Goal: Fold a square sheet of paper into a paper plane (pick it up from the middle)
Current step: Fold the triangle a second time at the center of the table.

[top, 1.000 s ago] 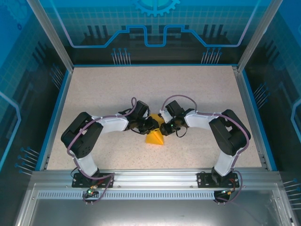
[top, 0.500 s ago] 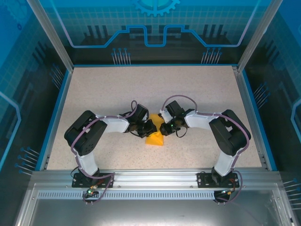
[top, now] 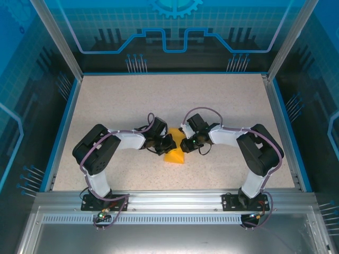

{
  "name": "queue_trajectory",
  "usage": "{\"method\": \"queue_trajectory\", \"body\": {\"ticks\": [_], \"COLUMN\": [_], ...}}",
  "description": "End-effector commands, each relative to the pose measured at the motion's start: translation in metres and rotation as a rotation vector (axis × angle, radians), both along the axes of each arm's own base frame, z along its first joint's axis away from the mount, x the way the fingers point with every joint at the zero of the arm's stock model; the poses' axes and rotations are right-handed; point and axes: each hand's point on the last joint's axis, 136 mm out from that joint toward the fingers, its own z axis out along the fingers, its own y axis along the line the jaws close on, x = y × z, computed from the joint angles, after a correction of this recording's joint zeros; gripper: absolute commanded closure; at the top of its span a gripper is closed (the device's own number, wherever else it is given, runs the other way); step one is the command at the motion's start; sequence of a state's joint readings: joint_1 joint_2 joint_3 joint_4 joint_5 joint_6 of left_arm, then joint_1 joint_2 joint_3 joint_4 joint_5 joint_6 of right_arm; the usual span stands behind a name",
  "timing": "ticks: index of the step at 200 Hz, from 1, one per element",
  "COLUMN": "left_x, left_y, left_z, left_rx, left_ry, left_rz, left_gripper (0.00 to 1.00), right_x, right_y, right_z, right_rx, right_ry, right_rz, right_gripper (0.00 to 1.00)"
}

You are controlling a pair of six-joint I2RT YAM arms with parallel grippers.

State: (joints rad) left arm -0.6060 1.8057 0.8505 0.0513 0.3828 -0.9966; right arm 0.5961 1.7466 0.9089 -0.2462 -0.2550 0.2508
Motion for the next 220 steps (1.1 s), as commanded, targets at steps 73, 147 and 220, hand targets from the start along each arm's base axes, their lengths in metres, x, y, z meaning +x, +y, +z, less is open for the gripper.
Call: {"method": "queue_trajectory", "body": {"ticks": [73, 147, 220], "left_x": [-0.011, -0.013, -0.012], "left_y": [0.011, 0.013, 0.013], "left_z": [-0.016, -0.019, -0.018], "left_rx": [0.064, 0.075, 0.074], "left_ry": [0.035, 0.039, 0.034], "left_rz": [-0.021, -0.021, -0.025], "left_gripper": [0.93, 0.94, 0.94], "right_x": [-0.003, 0.001, -0.051], "right_y": [0.001, -0.011, 0.03], "right_z": [-0.005, 0.045, 0.041], "right_rx": [-0.023, 0.025, 0.222], "right_ry": [0.016, -0.052, 0.193], "right_rz": [-0.011, -0.102, -0.095], "right_gripper": [0.89, 0.66, 0.89]}}
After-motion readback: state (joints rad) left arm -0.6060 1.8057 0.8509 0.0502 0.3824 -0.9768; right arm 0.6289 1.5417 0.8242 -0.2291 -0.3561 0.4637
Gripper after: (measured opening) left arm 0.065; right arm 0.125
